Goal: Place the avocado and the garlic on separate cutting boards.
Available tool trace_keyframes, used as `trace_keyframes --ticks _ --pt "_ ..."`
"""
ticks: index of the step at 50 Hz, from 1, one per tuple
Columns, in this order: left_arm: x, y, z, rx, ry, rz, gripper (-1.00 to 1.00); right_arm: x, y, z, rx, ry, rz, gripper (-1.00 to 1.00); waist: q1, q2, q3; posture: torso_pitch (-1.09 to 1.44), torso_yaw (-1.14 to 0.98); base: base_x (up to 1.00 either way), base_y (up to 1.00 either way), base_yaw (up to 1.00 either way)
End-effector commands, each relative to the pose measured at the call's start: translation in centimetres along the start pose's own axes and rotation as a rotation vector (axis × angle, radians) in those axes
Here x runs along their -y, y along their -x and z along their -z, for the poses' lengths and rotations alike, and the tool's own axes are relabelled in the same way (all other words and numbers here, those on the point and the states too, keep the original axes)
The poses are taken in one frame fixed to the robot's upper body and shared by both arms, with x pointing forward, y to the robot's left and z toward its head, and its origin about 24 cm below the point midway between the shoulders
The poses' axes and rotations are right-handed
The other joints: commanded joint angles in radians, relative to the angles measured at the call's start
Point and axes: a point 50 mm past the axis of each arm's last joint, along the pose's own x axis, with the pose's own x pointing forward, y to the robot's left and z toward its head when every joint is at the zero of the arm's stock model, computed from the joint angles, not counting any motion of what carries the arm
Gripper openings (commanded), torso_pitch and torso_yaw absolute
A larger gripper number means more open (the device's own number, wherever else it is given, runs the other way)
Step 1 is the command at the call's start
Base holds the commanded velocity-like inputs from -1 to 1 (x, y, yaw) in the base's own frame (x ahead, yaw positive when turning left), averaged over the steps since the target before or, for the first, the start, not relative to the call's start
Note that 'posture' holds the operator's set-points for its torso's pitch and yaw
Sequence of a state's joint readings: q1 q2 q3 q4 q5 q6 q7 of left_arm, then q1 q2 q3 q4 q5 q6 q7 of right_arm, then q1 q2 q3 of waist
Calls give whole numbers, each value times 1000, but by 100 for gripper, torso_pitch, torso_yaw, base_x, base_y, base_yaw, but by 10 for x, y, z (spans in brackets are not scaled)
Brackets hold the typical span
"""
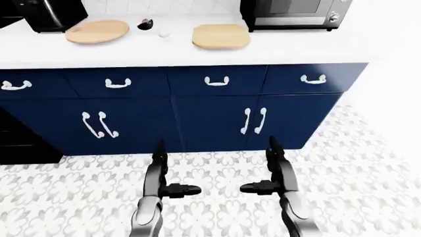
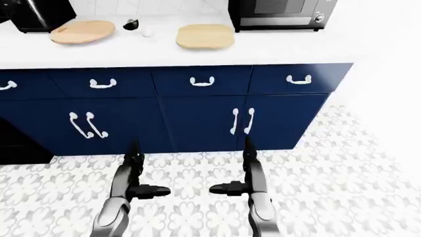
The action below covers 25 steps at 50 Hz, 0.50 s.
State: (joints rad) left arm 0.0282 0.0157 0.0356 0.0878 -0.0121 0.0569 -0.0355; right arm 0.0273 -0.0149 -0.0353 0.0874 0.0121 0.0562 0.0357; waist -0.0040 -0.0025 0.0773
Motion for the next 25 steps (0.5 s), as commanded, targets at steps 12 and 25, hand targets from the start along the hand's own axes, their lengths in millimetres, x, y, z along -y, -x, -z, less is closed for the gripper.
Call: trace_keyframes --ticks 12,25 --pt "-5 -10 -90 220 -50 22 100 -5 -15 -109 336 55 -12 100 10 -3 -86 0 0 0 0 0" --pt "-24 -19 -211 425 -164 -6 100 4 -18 -213 546 77 0 100 8 0 -90 0 0 0 0 0"
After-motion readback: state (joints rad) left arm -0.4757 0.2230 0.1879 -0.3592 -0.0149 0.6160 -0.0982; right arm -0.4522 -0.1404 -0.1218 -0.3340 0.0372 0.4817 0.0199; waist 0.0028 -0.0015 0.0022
